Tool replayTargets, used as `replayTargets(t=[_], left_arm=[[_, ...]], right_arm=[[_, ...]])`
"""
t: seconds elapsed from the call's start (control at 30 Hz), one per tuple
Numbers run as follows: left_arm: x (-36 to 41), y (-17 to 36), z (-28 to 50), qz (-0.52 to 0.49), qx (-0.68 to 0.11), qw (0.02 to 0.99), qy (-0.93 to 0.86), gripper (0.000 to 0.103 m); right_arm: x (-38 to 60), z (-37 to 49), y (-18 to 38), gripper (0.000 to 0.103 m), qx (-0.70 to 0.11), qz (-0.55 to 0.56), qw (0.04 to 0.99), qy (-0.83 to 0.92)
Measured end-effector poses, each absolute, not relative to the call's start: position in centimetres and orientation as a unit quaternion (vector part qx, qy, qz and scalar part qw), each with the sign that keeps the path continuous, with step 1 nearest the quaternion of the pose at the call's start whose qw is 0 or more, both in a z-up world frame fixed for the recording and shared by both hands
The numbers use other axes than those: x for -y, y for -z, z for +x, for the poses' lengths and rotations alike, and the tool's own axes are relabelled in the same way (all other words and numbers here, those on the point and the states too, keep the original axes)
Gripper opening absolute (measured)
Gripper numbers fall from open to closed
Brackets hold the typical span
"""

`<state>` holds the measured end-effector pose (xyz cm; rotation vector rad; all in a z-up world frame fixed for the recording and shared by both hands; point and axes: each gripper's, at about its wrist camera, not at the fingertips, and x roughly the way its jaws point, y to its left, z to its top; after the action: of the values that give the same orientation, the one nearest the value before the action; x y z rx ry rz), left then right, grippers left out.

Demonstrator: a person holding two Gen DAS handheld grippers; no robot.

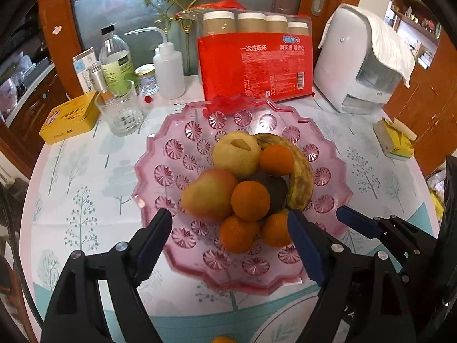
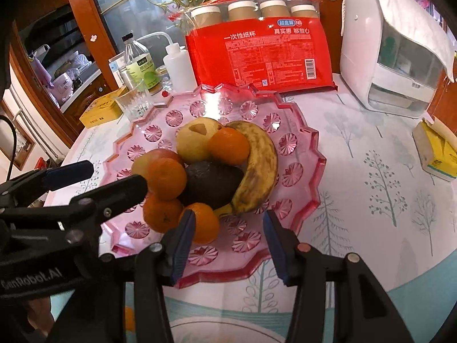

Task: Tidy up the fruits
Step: 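Carry both oranges into the pink bowl and open both grippers, then withdraw both grippers from the bowl toward the remaining oranges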

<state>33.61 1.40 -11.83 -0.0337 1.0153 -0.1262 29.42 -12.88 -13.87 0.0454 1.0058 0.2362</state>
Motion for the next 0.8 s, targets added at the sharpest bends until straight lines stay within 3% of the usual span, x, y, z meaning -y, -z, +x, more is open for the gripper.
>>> replayTargets(t=[0.8], left_arm=[[-4.1,4.2,24.1,-0.033,-0.455,0.885,0.091,0.085]], right_arm=[[15.3,20.0,4.8,0.05,-0.428,0.047,0.899,-0.075]])
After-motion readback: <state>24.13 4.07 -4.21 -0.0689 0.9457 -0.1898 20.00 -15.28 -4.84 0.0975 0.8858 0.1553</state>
